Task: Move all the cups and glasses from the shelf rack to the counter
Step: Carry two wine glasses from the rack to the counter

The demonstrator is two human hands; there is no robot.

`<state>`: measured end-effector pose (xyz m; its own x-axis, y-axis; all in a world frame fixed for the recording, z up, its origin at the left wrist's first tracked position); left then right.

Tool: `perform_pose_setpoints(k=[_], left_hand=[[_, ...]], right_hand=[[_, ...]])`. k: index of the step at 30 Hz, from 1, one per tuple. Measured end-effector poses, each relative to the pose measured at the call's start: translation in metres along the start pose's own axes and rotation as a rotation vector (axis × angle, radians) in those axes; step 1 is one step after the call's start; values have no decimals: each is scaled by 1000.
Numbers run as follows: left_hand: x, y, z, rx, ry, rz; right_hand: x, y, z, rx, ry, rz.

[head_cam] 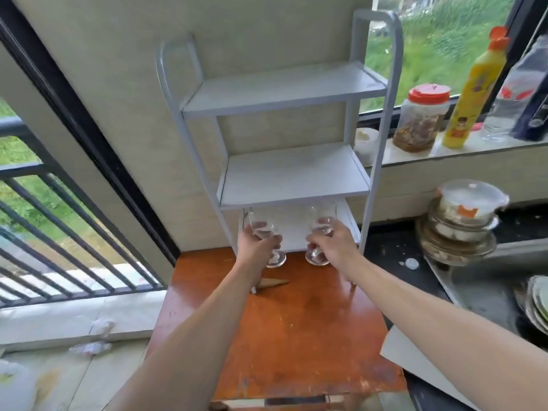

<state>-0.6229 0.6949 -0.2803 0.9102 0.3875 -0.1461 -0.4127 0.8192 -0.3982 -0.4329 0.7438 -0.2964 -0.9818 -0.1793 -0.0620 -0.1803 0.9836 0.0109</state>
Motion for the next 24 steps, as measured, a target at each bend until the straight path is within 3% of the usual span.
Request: perform_pose_setpoints(k=[6,11,24], left_hand=[[-4,-86,-29,-75,18,-192],[34,-160,-52,-147,108,-359],[273,-362,-75,-136,366,-875]], right_hand=[[-30,-96,-9,91,72,43],[-90,-189,-19,151,137,150],[-340,-406,-23,204,202,526]])
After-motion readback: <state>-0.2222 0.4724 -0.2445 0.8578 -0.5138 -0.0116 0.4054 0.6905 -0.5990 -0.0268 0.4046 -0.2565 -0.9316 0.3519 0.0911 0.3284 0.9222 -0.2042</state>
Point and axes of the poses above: each hand's wrist, its own y-axis towards the middle knuckle, its own x-axis out of the palm, z = x × y, the point moved 5 cm from there along y, towards the middle knuckle, and after that the axes turned 11 degrees about -x, right-handed, at the moved point
